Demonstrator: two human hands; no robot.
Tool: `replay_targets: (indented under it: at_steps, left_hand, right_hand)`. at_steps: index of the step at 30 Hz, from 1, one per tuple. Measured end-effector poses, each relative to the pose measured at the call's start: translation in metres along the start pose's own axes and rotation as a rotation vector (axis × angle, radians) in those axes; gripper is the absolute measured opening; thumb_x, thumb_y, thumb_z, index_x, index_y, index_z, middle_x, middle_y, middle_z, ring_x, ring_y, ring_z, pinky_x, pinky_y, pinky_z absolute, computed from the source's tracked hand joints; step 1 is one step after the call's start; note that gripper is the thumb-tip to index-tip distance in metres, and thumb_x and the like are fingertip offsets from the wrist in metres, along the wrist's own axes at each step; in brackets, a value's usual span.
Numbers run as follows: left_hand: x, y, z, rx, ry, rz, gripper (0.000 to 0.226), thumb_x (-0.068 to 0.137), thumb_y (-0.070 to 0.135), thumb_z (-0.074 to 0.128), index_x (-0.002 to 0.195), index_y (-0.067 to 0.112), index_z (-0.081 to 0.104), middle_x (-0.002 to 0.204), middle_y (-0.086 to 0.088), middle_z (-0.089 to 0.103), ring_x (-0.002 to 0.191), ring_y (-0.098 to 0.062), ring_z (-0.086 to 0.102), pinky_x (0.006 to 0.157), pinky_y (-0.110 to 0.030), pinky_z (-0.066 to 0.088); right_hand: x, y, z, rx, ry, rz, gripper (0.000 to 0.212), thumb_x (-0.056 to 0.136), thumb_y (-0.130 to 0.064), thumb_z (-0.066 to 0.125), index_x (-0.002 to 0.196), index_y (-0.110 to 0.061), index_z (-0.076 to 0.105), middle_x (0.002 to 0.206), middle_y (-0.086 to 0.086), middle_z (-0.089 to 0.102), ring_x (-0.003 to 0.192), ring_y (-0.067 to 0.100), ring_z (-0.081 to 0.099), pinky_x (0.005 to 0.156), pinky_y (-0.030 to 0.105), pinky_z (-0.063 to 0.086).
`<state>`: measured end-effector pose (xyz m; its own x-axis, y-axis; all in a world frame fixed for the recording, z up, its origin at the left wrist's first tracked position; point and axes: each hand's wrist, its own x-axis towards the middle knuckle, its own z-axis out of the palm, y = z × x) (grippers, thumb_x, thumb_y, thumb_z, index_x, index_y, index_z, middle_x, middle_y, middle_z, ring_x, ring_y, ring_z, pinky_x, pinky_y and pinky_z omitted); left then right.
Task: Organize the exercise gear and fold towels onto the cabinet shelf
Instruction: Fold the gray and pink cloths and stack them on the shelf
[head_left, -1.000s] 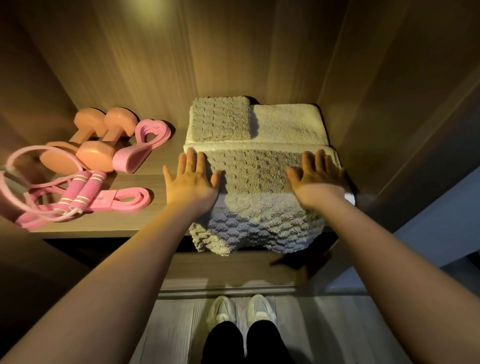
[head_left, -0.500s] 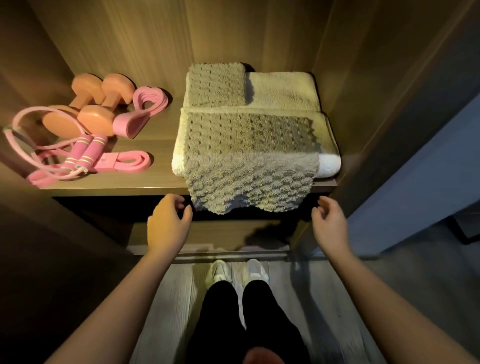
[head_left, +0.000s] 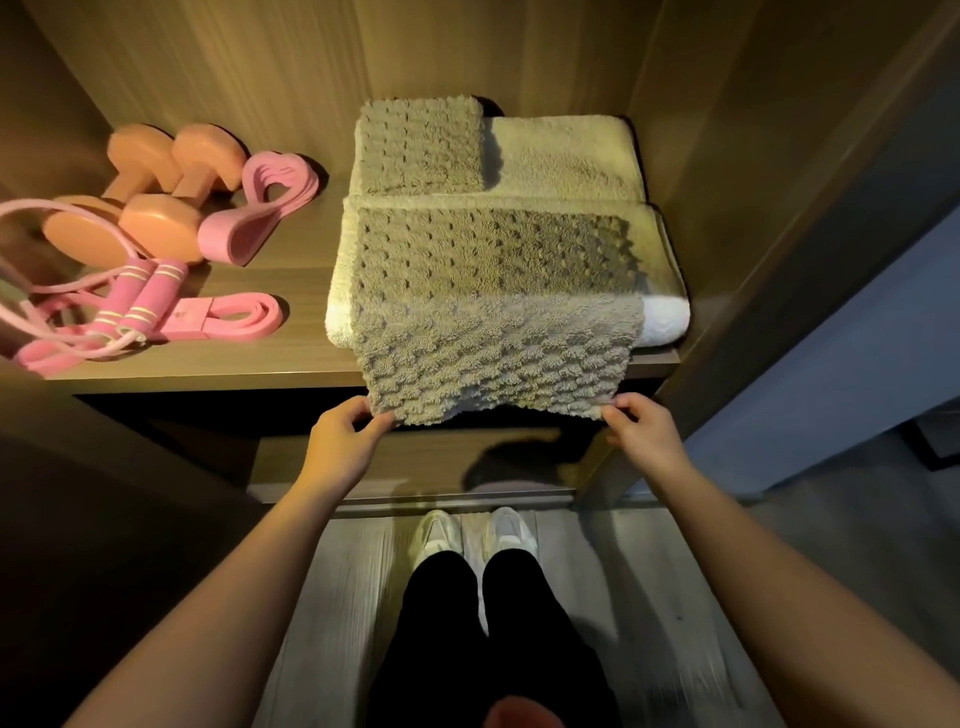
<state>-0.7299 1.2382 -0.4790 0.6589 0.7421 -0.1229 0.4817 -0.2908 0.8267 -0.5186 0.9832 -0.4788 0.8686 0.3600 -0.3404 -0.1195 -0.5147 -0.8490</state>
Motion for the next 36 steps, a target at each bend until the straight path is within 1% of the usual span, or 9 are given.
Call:
replay_targets:
  at_steps: [6,10,13,17,20,23,26,31,36]
  left_hand:
    - [-0.036,0.001,-0.013,-0.057,0.006,-0.049,0.014,0.088,0.018,0.070,0.080,0.007,0.067,0.083,-0.014,0.070,0.079,-0.022,0.063,0.075,-0.036,0.047]
    - [-0.067,0.014,-0.025,-0.166,0.075,-0.024,0.015,0.087,0.011,0.071,0.079,0.008,0.057,0.076,-0.018,0.065,0.074,-0.023,0.059,0.074,-0.039,0.047]
    - [-0.086,0.032,-0.036,-0.304,0.085,0.027,0.022,0.088,0.003,0.066,0.096,0.020,0.053,0.076,-0.018,0.065,0.078,-0.023,0.063,0.084,-0.043,0.050]
    - [-0.099,0.059,-0.055,-0.362,0.070,0.132,0.032,0.096,0.002,0.052,0.104,0.028,0.069,0.096,0.006,0.071,0.093,-0.007,0.066,0.076,-0.019,0.053]
    - [-0.098,0.075,-0.068,-0.474,0.015,0.113,0.045,0.095,-0.008,0.038,0.107,0.020,0.071,0.112,-0.002,0.068,0.102,-0.017,0.067,0.085,-0.025,0.056]
    - [-0.090,0.088,-0.077,-0.414,-0.001,0.169,0.036,0.094,-0.006,0.050,0.110,0.022,0.068,0.099,0.006,0.074,0.084,-0.012,0.072,0.078,-0.018,0.055]
    - [-0.069,0.104,-0.082,-0.266,0.114,0.204,0.012,0.094,0.018,0.061,0.088,0.026,0.069,0.074,0.005,0.071,0.065,-0.008,0.064,0.067,-0.022,0.049]
    - [-0.012,0.132,-0.081,0.000,0.307,0.252,0.030,0.093,0.039,0.058,0.068,0.022,0.058,0.080,0.000,0.055,0.071,-0.009,0.050,0.059,-0.024,0.033]
    - [0.055,0.151,-0.067,0.058,0.352,0.175,0.018,0.095,0.027,0.058,0.091,0.013,0.067,0.078,0.000,0.061,0.063,-0.010,0.051,0.057,-0.022,0.035]
  right_hand:
    - [-0.038,0.011,-0.016,0.113,-0.017,-0.035,0.017,0.098,-0.007,0.052,0.083,-0.014,0.059,0.079,0.005,0.057,0.088,0.024,0.058,0.074,0.028,0.054]
    - [-0.068,0.002,-0.027,0.241,0.004,-0.047,0.018,0.096,-0.004,0.054,0.096,-0.021,0.057,0.098,0.018,0.066,0.090,0.029,0.066,0.076,0.032,0.057]
    - [-0.089,-0.012,-0.037,0.317,-0.001,-0.148,0.039,0.094,-0.001,0.053,0.112,-0.035,0.059,0.090,0.015,0.072,0.077,0.023,0.070,0.070,0.029,0.057]
    - [-0.106,-0.035,-0.055,0.293,0.036,-0.235,0.038,0.094,-0.006,0.050,0.087,-0.032,0.077,0.105,0.002,0.073,0.101,0.021,0.066,0.087,0.036,0.054]
    - [-0.110,-0.056,-0.063,0.355,0.022,-0.299,0.041,0.093,0.003,0.047,0.093,-0.028,0.075,0.108,0.004,0.072,0.101,0.015,0.067,0.077,0.025,0.056]
    - [-0.105,-0.075,-0.066,0.270,0.071,-0.396,0.028,0.091,-0.001,0.059,0.097,-0.026,0.070,0.099,-0.001,0.073,0.089,0.005,0.067,0.075,0.022,0.054]
    - [-0.089,-0.098,-0.066,0.129,0.198,-0.470,0.006,0.091,-0.021,0.065,0.091,-0.022,0.071,0.092,-0.002,0.070,0.083,0.006,0.062,0.076,0.026,0.048]
    - [-0.047,-0.143,-0.054,-0.061,0.345,-0.486,0.022,0.095,-0.031,0.056,0.083,-0.015,0.064,0.082,0.001,0.063,0.077,0.015,0.057,0.067,0.030,0.044]
    - [0.011,-0.174,-0.037,-0.121,0.343,-0.354,0.014,0.098,-0.021,0.048,0.090,-0.013,0.056,0.077,0.002,0.056,0.067,0.018,0.052,0.056,0.029,0.039]
